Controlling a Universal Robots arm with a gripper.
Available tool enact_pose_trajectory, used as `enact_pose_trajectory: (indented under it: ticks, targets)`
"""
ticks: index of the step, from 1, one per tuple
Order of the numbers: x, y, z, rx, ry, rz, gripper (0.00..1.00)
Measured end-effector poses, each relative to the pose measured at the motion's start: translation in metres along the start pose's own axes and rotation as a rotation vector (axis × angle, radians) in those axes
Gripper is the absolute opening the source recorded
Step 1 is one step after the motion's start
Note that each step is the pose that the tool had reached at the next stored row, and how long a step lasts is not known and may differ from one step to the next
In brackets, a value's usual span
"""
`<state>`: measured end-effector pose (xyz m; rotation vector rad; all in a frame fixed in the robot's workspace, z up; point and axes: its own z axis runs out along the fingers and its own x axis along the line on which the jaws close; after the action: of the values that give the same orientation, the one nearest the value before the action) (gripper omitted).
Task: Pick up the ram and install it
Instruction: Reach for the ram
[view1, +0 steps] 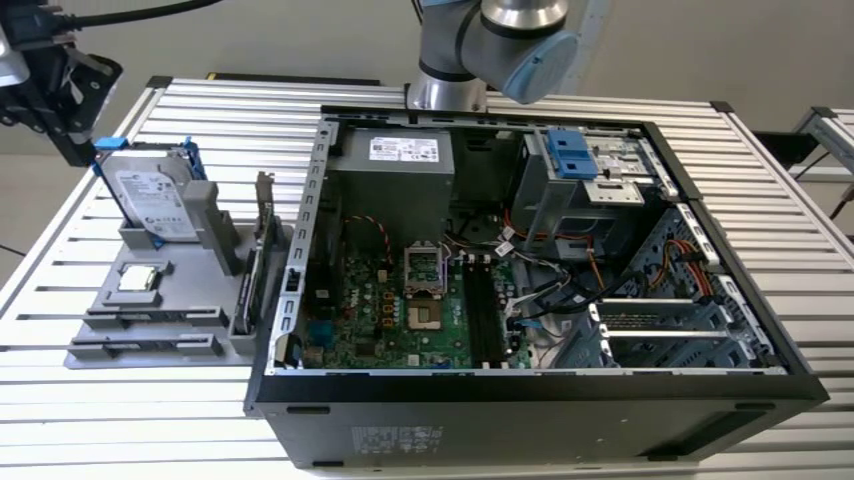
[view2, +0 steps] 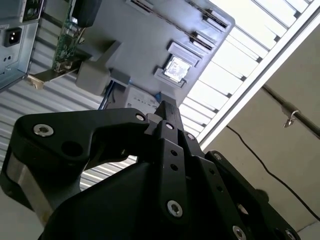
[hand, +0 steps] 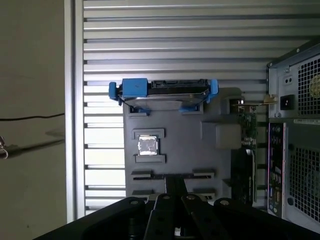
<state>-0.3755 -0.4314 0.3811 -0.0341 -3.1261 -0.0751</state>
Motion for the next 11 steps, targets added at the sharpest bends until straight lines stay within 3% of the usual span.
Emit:
enact_pose_trajectory:
  ticks: [11]
  targets:
    - [-0.0001,-0.0033,0.0007,0.0000,0.0029,0.000,0.00]
